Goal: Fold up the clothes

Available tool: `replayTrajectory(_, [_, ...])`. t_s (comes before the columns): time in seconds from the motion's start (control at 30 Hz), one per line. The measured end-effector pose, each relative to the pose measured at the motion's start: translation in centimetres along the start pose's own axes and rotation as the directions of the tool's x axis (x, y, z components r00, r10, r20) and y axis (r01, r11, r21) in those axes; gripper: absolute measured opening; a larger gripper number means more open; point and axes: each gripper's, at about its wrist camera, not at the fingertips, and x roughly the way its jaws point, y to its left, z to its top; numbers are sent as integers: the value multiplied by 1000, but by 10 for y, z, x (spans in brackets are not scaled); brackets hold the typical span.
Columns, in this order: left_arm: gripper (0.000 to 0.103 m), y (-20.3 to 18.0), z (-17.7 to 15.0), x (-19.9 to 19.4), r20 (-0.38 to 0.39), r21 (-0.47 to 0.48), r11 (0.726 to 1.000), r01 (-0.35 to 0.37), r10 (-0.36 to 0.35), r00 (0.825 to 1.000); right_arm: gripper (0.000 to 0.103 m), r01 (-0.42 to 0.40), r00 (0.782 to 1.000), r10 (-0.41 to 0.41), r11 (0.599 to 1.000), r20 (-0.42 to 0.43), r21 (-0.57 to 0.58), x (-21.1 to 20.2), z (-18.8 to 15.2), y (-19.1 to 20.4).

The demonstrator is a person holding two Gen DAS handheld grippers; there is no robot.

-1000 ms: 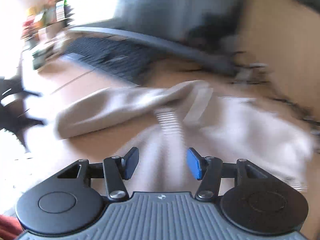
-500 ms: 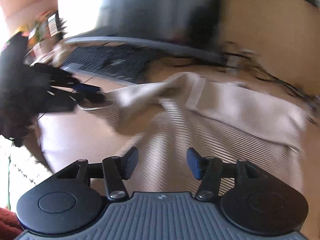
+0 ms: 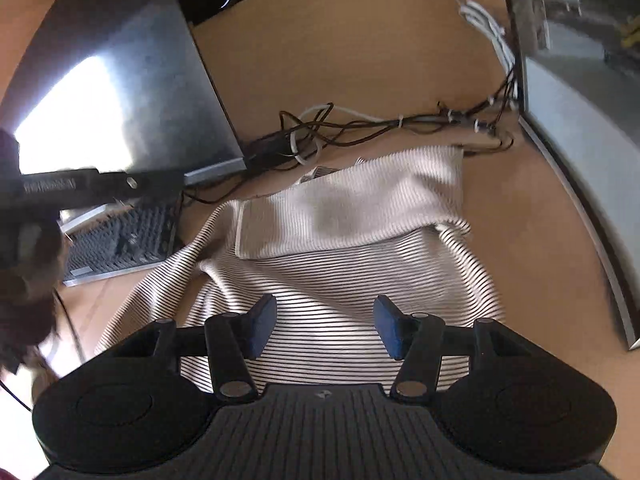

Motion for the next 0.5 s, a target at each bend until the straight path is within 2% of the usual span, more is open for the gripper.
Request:
replayTrajectory(0.1, [18,16,-6,-20,19,-58,997,-55,56,998,54,-92,993,98,992,-59,91,14,-1,1])
replayTrajectory(0.17, [25,34,-12,-46,48,-110,987,-118,124,991,54,-154,979,170,978,-108,142,29,-3,9])
replayTrajectory(0.23, [42,54,-21,-76,80,-167,968,-190,205,976,54,-211,957,241,960,-160,184,44,-5,22])
replayTrajectory(0.33, [55,79,-45,-125,122,-255,923,-288,327,937,54,-292,901,355,921,-251,256,69,-12,53])
replayTrajectory(0.37, [56,86,-53,-141,132,-283,906,-316,363,922,54,-307,879,384,909,-283,281,79,-15,64])
replayTrajectory(0.5, [72,101,-85,-196,157,-376,828,-415,498,853,54,-346,797,464,876,-387,337,113,-32,111])
